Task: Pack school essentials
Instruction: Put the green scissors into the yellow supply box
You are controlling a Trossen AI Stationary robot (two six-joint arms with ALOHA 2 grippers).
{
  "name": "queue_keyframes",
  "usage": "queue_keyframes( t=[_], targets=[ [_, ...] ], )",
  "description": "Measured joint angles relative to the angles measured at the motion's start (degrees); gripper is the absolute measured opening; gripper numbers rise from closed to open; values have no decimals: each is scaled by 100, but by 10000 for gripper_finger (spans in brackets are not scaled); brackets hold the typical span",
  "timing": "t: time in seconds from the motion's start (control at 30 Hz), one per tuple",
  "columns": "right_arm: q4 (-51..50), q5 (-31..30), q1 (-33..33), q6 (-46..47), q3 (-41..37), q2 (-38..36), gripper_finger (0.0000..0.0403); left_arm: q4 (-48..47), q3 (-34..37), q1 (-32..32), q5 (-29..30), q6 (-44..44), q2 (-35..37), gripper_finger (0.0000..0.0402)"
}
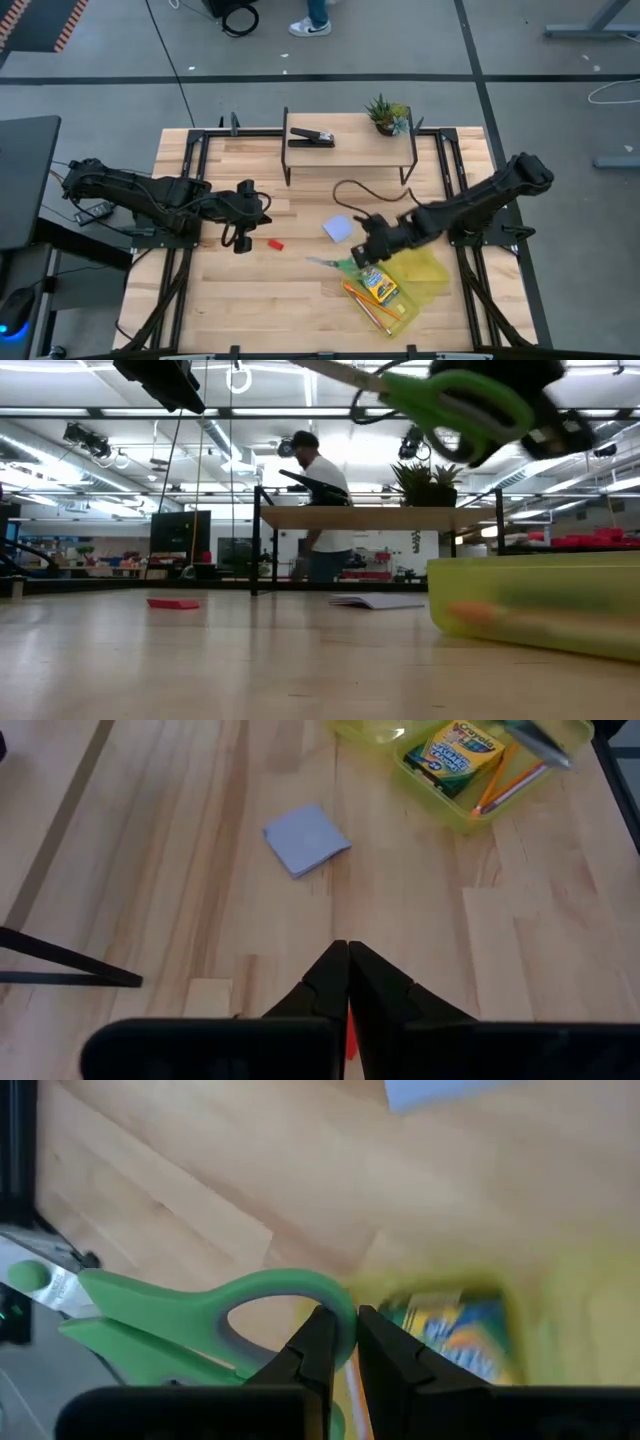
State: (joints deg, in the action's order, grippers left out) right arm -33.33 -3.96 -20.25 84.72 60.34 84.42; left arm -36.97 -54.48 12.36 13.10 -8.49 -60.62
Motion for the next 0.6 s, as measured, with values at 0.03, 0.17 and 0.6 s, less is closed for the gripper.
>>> queue_keyframes(
  t=[0.03,0.17,0.6],
  targets=[
    [-9,-140,-184,366,0,0,43,0,0,0,0,0,0,17],
    [-198,-722,-882,1816,2,0,43,-1,0,0,0,9,0,22],
    [-940,-1003,-2601,4739,410,328,43,-10,0,-4,280,321,0,19]
  ],
)
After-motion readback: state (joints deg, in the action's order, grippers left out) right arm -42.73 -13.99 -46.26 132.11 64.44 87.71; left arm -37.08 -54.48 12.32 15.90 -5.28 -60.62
